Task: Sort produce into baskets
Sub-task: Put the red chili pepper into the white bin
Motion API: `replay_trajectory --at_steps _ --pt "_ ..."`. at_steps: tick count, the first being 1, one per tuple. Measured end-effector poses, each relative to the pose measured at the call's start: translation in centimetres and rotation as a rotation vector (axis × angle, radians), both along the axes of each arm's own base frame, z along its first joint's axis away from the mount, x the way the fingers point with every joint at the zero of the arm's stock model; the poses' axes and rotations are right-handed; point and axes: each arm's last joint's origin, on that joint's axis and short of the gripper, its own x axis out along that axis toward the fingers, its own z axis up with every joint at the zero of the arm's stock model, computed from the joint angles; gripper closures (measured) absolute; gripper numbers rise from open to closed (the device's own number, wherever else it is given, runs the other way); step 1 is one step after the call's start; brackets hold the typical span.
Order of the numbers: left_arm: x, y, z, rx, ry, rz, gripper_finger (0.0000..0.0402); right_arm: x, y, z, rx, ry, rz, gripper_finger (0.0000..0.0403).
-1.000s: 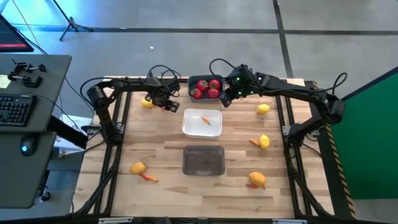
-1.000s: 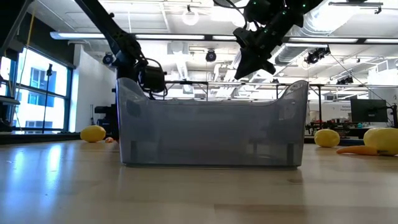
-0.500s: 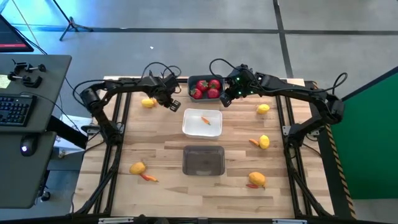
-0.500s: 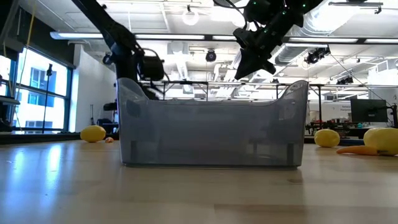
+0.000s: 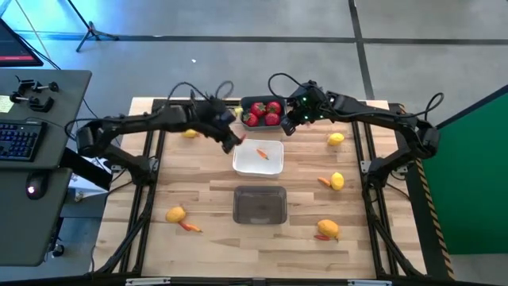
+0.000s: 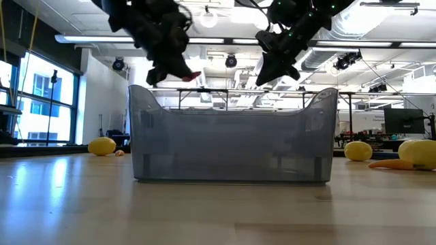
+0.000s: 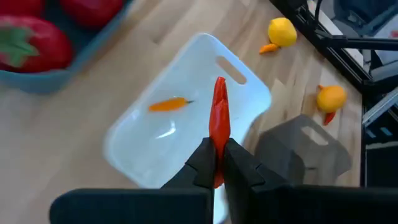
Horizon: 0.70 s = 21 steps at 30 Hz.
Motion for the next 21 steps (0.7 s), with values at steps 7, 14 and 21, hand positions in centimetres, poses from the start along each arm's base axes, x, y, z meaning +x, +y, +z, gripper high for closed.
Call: replay_trajectory --at_steps 7,14,21 --pt "3.4 -3.4 -3.3 0.013 0.101 0.093 0.0401 -0.2 -0.3 0.0 -0.022 0.010 0.014 0.0402" --pt "5.3 -4.2 -6.6 0.009 0.195 0.063 0.0401 -0.2 -0.3 0.0 0.006 0.002 -0.015 0.0402" --pt "6.3 -3.8 -8.7 0.001 0.257 0.083 0.0393 0.0 0.2 0.0 0.040 -0.010 -0.035 0.0403"
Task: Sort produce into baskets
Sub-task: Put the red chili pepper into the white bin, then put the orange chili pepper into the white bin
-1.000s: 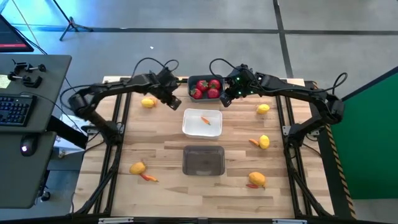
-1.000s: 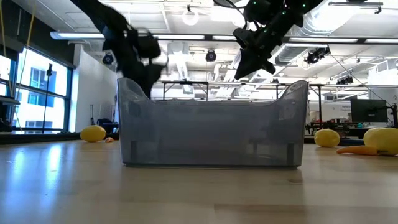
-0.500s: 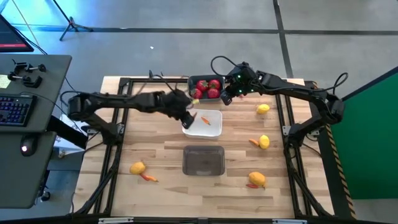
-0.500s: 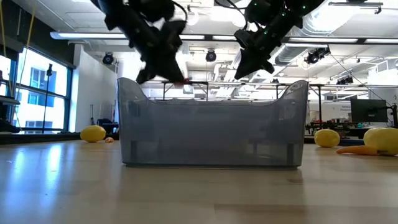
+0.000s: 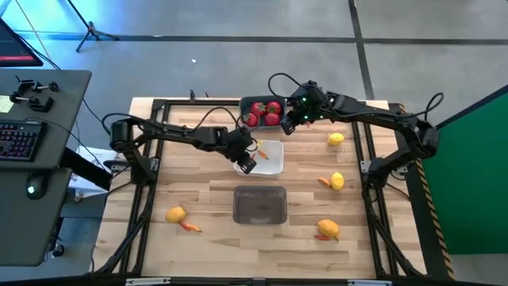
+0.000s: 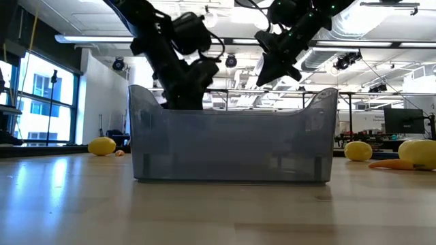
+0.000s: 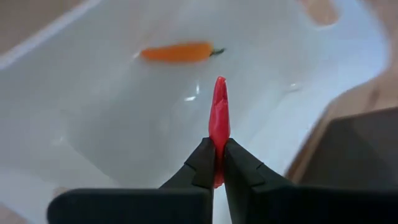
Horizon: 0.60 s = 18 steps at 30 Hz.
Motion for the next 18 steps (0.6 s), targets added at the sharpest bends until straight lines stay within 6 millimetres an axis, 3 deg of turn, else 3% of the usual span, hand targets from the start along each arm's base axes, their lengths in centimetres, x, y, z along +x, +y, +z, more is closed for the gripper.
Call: replay_trajectory --at_steps 8,13,18 --pt "0.1 0.2 -0.6 0.015 0.015 -0.029 0.0321 -0.7 1.5 0.4 0.050 0.044 -0.002 0.0403" --pt "-0.1 0.3 1.1 0.084 -0.047 -0.109 0.0277 -2.0 3.5 1.5 0.079 0.069 -0.005 0.0403" --pt "-0.2 0.3 3.6 0.163 -0.184 -0.159 0.0279 -3.8 6.9 2.5 0.146 0.131 -0.025 0.0403"
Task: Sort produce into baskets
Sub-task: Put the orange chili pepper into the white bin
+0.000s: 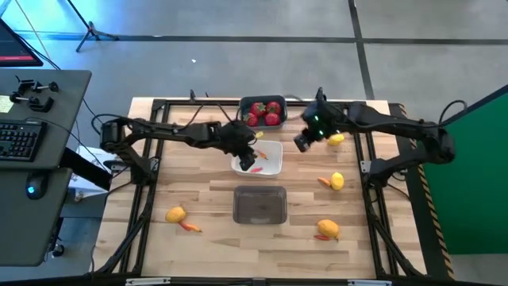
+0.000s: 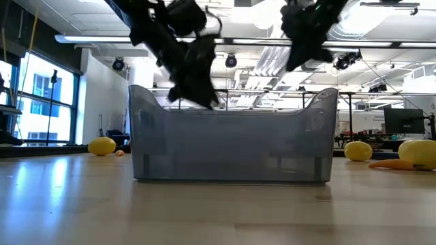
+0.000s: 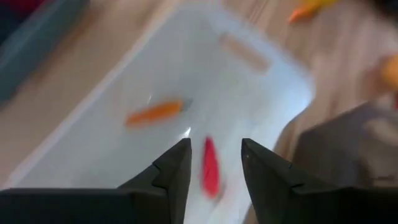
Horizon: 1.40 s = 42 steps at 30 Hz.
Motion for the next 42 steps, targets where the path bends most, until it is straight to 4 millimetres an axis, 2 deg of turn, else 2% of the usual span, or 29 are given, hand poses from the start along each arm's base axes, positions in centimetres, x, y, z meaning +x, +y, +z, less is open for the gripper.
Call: replay_trajectory --at_steps 6,10,17,25,32,36,42 --pt "-1.0 0.0 3.2 0.037 -0.288 -0.066 0.0346 -2.1 5.9 0.8 0.112 0.064 -0.044 0.0403" --pt "-2.7 0.3 3.2 0.012 -0.445 -0.072 0.0393 -3.0 10.1 0.8 0.196 0.089 -0.081 0.0403" --pt "-5.9 0.8 1.7 -0.052 -0.562 0.001 0.0396 -4.7 17.0 0.1 0.361 0.142 -0.170 0.0403" --pt "-8.0 1.0 1.0 -0.054 -0.554 0.033 0.0401 -8.7 24.1 -2.0 0.397 0.288 -0.273 0.0403" --pt "-8.3 1.7 1.1 -0.019 -0.557 0.038 0.0401 -11.2 27.6 -4.5 0.187 0.234 -0.312 0.0403" --pt "-8.5 2.0 1.1 -0.036 -0.561 0.015 0.0401 -11.2 28.9 -6.2 0.084 0.227 -0.281 0.0403" --pt "-8.6 2.3 1.1 -0.056 -0.564 0.005 0.0401 -11.1 31.4 -8.8 0.070 0.258 -0.246 0.0402"
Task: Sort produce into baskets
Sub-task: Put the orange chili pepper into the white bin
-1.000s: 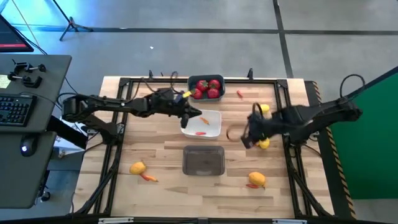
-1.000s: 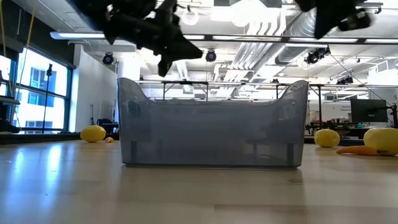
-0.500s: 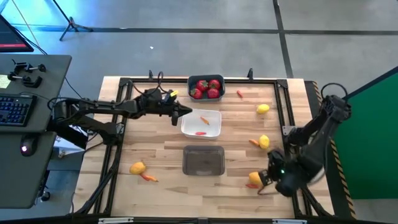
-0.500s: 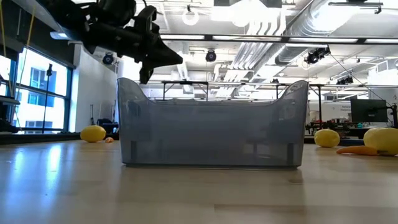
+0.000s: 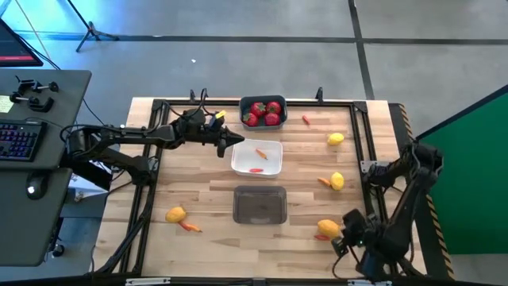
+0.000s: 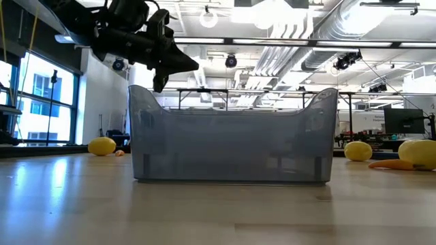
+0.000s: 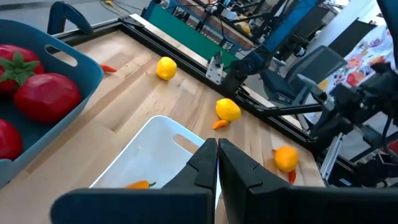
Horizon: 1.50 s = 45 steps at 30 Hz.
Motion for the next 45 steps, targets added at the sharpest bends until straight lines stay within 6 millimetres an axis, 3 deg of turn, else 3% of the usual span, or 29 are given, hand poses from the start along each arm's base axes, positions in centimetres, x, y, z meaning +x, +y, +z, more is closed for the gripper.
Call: replay_trajectory --at_steps 5,9,13,18,25,34,37,42,45 --pt "0.0 0.0 0.0 -0.003 0.000 -0.001 0.0401 0.2 1.2 -1.8 -0.017 0.011 -0.004 0.0395" --pt "0.0 0.0 0.0 -0.012 -0.001 -0.004 0.0401 0.3 1.5 -2.8 -0.034 0.018 -0.011 0.0358" --pt "0.0 -0.1 0.0 -0.017 -0.002 -0.017 0.0401 -0.1 1.6 -5.0 0.083 -0.036 -0.006 0.0315" --pt "0.0 -0.2 0.0 -0.042 -0.006 -0.049 0.0401 -0.9 0.5 -7.3 0.182 -0.079 -0.002 0.0280" --pt "0.0 -0.2 0.0 -0.059 -0.006 -0.050 0.0401 -1.5 -0.6 -8.2 0.191 -0.034 -0.003 0.0261" --pt "0.0 -0.2 0.0 -0.059 -0.006 -0.051 0.0401 -1.8 -1.3 -9.1 0.204 -0.010 -0.023 0.0268" --pt "0.0 -0.2 0.0 -0.058 -0.006 -0.049 0.0401 -1.9 -1.3 -9.2 0.199 -0.001 -0.010 0.0299" --pt "0.0 -0.2 0.0 -0.059 -0.003 -0.047 0.0401 -1.9 -1.4 -9.3 0.191 0.014 0.004 0.0390" --pt "0.0 -0.2 0.0 -0.059 -0.002 -0.046 0.0401 -2.0 -1.4 -9.1 0.195 0.013 0.011 0.0388"
